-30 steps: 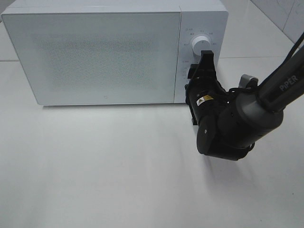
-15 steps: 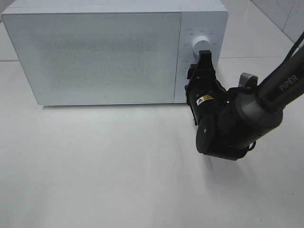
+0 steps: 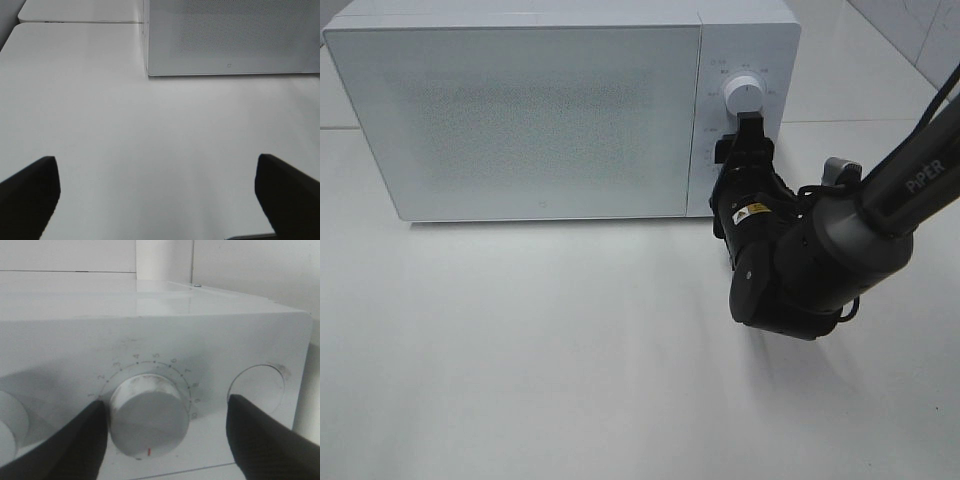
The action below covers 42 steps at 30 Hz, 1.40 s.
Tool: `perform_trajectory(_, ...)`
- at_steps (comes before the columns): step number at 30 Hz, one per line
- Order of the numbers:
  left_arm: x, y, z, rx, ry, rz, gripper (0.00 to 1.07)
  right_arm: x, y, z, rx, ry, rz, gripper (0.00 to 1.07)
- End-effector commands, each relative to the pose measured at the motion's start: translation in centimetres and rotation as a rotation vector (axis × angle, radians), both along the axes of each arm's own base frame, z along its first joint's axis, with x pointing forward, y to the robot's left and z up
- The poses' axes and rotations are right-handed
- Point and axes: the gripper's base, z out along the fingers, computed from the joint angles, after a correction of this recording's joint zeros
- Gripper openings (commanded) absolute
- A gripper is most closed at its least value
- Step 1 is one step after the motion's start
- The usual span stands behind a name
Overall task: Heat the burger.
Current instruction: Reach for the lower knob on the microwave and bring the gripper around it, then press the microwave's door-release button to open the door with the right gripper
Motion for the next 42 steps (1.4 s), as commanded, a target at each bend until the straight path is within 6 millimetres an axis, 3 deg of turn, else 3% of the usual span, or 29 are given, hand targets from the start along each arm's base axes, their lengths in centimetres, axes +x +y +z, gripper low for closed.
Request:
perform_trajectory(1, -0.2, 0.0, 0.1, -0.005, -0.030, 0.002, 0.98, 0.8, -0.6, 2.9, -0.018, -0.255, -0.064, 0.68)
perform_trajectory(8, -0.2, 0.0, 0.1, -0.005, -0.030, 0.002, 0.98, 0.2, -0.5, 2.7, -0.062, -0.238, -0.008, 0.68)
perform_trajectory(21, -0.2, 0.0, 0.1, -0.005, -0.030, 0.002, 0.98, -3.1, -1.1, 2.5, -0.118, -0.108, 0.133, 0.68)
perform_trajectory(27, -0.2, 0.0, 0.1, -0.005, -0.030, 0.002, 0.98, -4.4, -1.8, 3.7, -0.225, -0.113, 0.190, 0.68)
perform_trajectory(35, -0.2, 0.0, 0.1, -0.005, -0.030, 0.002, 0.98, -5.7, -2.4, 6.3, -0.576, -0.057, 0.320, 0.68)
perform_trajectory(36, -0.2, 0.0, 0.1, -0.005, -0.030, 0.002, 0.98, -5.9, -2.4, 6.8, -0.716, -0.045, 0.381, 0.68)
perform_trajectory(38, -0.2, 0.0, 0.1, -0.005, -0.030, 0.002, 0.98, -6.1, -2.3, 6.9, -0.772, -0.034, 0.412, 0.68)
perform_trajectory(39, -0.2, 0.0, 0.1, -0.005, -0.030, 0.002, 0.98, -6.3, -2.6, 7.5, -0.912, -0.022, 0.472, 0.68)
perform_trajectory(41, -0.2, 0.0, 0.1, -0.005, -0.030, 0.002, 0.98, -6.4, -2.7, 7.7, -0.961, -0.014, 0.499, 0.68)
perform_trajectory(42, -0.2, 0.0, 0.1, -0.005, -0.030, 0.002, 0.98, -6.4, -3.3, 8.0, -1.084, 0.009, 0.551, 0.68)
